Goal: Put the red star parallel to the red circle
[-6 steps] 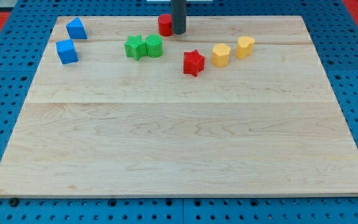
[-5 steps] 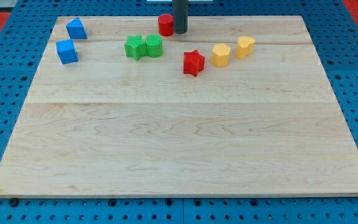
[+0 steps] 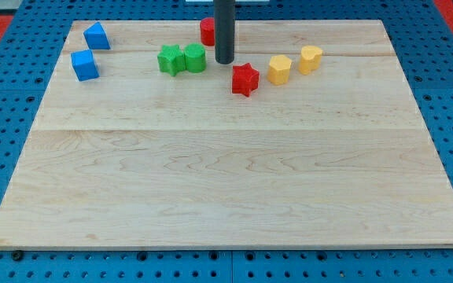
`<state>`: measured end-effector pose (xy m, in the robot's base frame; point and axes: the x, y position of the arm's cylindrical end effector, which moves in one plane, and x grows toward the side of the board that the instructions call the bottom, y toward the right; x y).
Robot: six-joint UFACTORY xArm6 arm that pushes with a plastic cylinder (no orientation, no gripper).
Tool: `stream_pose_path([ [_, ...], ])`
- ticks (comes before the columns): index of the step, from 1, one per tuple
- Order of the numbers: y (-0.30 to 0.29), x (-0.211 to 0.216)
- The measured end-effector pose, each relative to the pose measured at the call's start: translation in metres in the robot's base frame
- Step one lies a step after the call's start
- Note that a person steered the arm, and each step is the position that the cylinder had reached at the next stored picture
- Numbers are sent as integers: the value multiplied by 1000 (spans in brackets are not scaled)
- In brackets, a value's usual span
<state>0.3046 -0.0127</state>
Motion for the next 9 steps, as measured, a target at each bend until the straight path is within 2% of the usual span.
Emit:
stream_pose_path([
  [2, -19, 54],
  [3, -6, 92],
  [4, 43, 91],
  [8, 31, -13],
  [9, 31, -16],
])
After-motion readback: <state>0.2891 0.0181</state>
